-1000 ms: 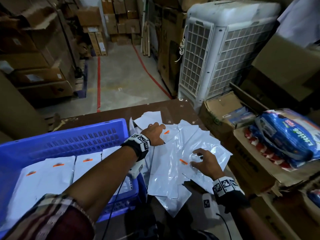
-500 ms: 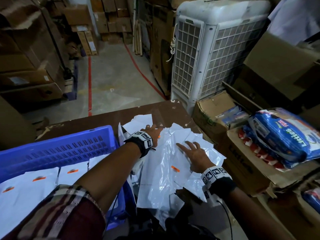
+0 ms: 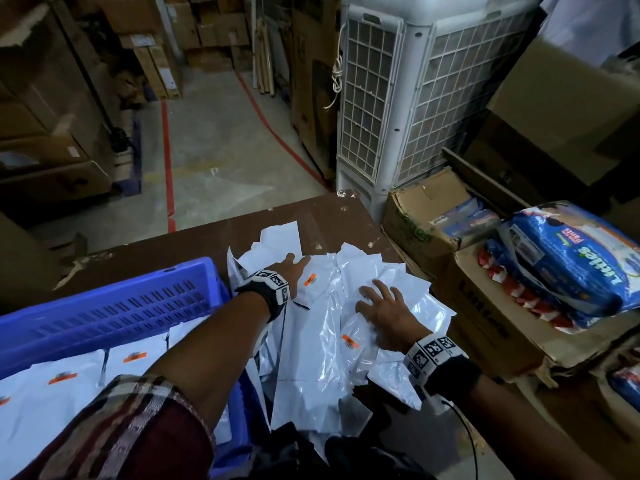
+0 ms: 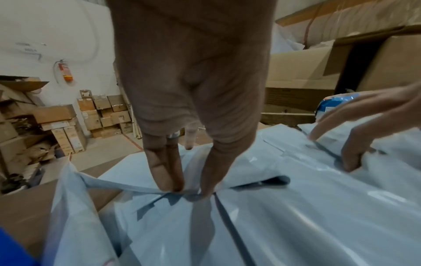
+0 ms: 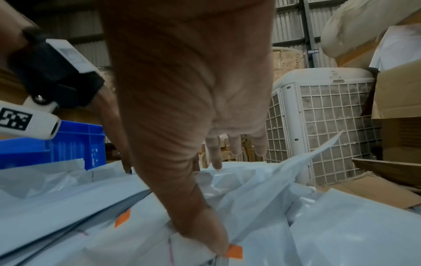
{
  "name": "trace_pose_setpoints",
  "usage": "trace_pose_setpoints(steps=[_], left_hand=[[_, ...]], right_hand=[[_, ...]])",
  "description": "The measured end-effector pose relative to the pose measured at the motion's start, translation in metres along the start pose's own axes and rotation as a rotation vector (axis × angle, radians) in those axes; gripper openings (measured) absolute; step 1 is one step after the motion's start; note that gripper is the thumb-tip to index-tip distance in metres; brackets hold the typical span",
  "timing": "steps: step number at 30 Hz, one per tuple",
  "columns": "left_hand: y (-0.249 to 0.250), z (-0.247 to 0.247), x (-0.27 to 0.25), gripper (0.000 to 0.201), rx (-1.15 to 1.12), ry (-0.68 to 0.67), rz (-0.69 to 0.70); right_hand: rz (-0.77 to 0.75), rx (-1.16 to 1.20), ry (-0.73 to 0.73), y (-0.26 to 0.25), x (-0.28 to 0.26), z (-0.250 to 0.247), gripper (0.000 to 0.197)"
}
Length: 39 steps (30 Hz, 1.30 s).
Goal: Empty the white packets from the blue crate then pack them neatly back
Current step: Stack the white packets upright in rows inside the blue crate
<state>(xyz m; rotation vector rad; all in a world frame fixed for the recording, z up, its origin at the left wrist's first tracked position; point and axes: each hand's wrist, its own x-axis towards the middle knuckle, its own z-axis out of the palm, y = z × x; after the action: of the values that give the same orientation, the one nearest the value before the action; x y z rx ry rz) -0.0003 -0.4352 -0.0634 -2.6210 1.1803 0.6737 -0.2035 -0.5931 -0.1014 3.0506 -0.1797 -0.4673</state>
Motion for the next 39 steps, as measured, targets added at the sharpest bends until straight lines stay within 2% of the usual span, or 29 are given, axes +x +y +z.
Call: trace_pose_setpoints(steps=[5,9,11,14,21,26,30,34,37,39], left_hand=[[0.003,0.003,-0.002,0.084,0.142,0.051,0.008],[0.006,0.005,-0.001,0.069,0.189,0.067,-0.043],[0.005,0.007,0.0,0.062,0.206,0.096,-0.061],[0.003,0.012,0.003,0.064,0.225,0.114,-0.092],[0.007,0.0,0.0,0.057,0.229,0.314,-0.115],[0.018,-0.028,-0.003,0.078,0.045,0.306,-0.095],[0.036,-0.04,-0.004,0.093,-0.107,0.346,-0.094],[0.049,-0.037,-0.005,0.103,-0.304,0.182,-0.183],[0.055,-0.019,-0.003,0.122,-0.431,0.062,-0.193],[0.058,-0.004,-0.002,0.13,-0.463,0.023,-0.204]], right_hand=[[0.041,0.008,-0.022,0.013,-0.016,-0.014,0.067],[0.151,0.154,-0.007,0.033,-0.031,-0.019,0.062],[0.23,0.258,0.03,0.042,-0.037,-0.02,0.065],[0.303,0.374,0.09,0.044,-0.043,-0.022,0.073],[0.444,0.577,0.125,0.015,-0.039,-0.015,0.086],[0.638,0.604,0.159,0.001,-0.029,0.002,0.089],[0.665,0.647,0.179,-0.003,-0.027,0.016,0.103],[0.615,0.748,0.15,-0.01,-0.031,0.023,0.115],[0.545,0.72,0.166,-0.015,-0.035,0.032,0.126],[0.532,0.68,0.167,-0.017,-0.036,0.039,0.125]])
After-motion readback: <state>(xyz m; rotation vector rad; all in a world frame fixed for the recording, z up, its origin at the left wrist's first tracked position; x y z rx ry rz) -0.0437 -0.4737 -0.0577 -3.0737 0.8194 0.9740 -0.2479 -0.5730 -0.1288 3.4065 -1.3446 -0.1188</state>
